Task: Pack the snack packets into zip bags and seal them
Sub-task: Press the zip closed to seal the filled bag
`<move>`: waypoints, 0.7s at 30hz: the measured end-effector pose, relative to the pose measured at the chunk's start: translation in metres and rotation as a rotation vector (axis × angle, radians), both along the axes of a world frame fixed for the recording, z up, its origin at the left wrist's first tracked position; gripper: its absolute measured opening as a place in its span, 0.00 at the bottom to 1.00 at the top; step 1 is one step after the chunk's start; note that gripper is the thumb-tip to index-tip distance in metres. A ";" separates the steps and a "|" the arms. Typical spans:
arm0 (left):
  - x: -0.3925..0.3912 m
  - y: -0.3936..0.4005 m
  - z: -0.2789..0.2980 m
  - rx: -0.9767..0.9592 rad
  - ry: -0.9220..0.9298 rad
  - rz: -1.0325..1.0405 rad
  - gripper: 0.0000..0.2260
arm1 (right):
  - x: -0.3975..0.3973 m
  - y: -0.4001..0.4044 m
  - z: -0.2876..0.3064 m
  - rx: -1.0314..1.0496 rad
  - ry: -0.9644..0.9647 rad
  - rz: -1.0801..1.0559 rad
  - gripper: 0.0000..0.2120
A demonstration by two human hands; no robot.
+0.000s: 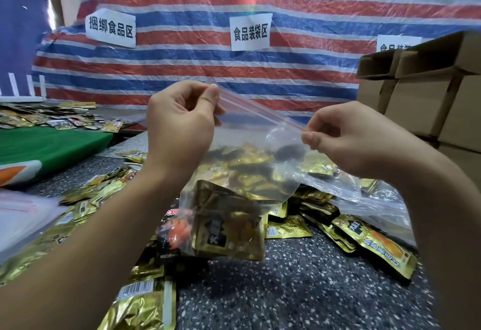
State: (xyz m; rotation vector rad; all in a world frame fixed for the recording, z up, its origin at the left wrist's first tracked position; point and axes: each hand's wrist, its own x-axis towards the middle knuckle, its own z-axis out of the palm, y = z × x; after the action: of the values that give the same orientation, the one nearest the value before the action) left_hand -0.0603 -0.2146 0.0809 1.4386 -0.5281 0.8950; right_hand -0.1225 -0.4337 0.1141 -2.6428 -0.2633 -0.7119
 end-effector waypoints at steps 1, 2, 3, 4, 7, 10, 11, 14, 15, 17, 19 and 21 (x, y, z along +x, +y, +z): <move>0.001 0.001 0.001 -0.003 -0.003 0.006 0.10 | 0.000 -0.001 0.000 -0.012 -0.004 -0.005 0.10; 0.002 0.001 0.001 -0.005 -0.006 0.010 0.10 | 0.000 -0.001 0.000 -0.023 -0.005 -0.009 0.10; 0.003 0.001 0.000 -0.007 -0.008 0.013 0.10 | 0.000 0.000 0.000 -0.033 -0.008 -0.013 0.10; 0.003 0.001 0.000 -0.007 -0.008 0.012 0.10 | 0.000 0.000 -0.001 -0.042 -0.013 -0.017 0.10; 0.003 0.001 -0.002 -0.013 -0.008 0.011 0.10 | 0.001 0.000 -0.002 -0.061 -0.016 -0.017 0.09; 0.004 0.003 0.000 -0.020 -0.021 0.005 0.10 | 0.002 -0.001 -0.002 -0.040 -0.019 0.031 0.09; 0.004 0.003 0.000 -0.018 -0.026 0.001 0.10 | 0.002 -0.001 -0.003 -0.040 -0.026 0.053 0.09; 0.004 0.004 0.000 -0.006 -0.035 -0.008 0.10 | 0.001 -0.002 -0.003 -0.029 -0.030 0.127 0.09; 0.004 0.005 0.001 -0.001 -0.038 -0.015 0.09 | 0.001 -0.003 -0.003 -0.022 -0.027 0.148 0.09; 0.005 0.005 0.002 0.023 -0.044 -0.037 0.09 | 0.002 -0.005 -0.003 -0.020 -0.017 0.168 0.09; 0.005 0.004 0.001 0.046 -0.040 -0.071 0.09 | 0.001 -0.007 -0.002 -0.038 0.009 0.175 0.09; 0.005 0.002 0.000 0.061 -0.022 -0.108 0.09 | 0.000 -0.006 -0.002 -0.056 0.045 0.177 0.08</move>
State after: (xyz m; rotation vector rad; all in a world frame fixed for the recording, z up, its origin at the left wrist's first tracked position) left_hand -0.0550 -0.2128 0.0807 1.4425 -0.6484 0.8159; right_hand -0.1224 -0.4399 0.1125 -2.6427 -0.5047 -0.5950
